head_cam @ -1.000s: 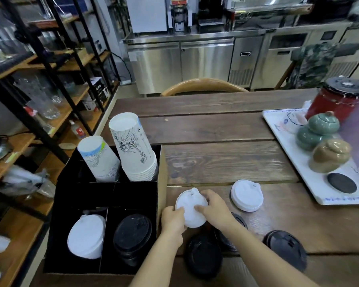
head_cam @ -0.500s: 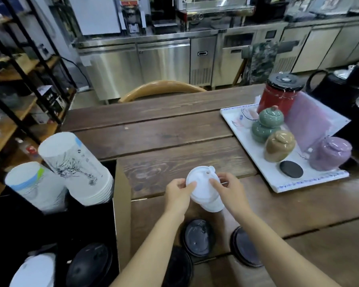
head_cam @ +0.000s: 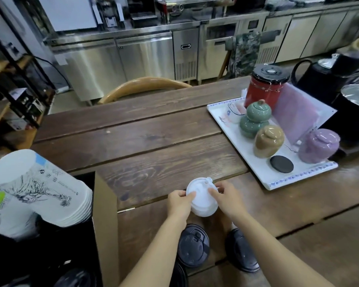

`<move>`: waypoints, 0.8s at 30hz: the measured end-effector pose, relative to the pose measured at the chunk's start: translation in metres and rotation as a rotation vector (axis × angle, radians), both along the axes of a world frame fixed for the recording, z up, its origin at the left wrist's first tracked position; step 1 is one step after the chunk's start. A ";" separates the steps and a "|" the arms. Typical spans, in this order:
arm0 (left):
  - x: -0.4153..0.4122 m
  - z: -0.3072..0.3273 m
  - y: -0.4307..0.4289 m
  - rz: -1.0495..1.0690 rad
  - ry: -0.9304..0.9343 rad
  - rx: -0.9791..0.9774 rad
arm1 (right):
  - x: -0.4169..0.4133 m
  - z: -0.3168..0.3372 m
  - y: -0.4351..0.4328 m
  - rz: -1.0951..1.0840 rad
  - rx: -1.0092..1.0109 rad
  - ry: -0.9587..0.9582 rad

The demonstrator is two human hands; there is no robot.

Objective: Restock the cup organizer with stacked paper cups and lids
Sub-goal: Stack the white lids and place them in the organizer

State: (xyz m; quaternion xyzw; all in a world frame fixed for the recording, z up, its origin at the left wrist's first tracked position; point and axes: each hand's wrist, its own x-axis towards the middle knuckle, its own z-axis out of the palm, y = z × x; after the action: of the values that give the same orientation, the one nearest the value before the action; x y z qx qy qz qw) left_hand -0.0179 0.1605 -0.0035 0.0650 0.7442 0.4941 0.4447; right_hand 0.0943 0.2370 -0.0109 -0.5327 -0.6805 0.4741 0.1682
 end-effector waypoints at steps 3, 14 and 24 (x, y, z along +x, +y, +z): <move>0.000 -0.003 -0.002 -0.024 -0.024 0.012 | 0.000 -0.007 0.002 0.005 -0.027 0.023; -0.004 0.004 0.000 -0.084 -0.213 0.001 | 0.003 -0.011 0.006 0.020 -0.258 0.117; -0.015 0.015 -0.020 0.008 -0.374 0.053 | -0.006 0.006 -0.011 -0.067 -0.225 0.253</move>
State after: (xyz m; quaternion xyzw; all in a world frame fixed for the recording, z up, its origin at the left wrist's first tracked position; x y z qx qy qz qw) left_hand -0.0325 0.1409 0.0115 -0.0193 0.6356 0.5188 0.5713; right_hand 0.0886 0.2256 -0.0049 -0.5068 -0.5784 0.6047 0.2073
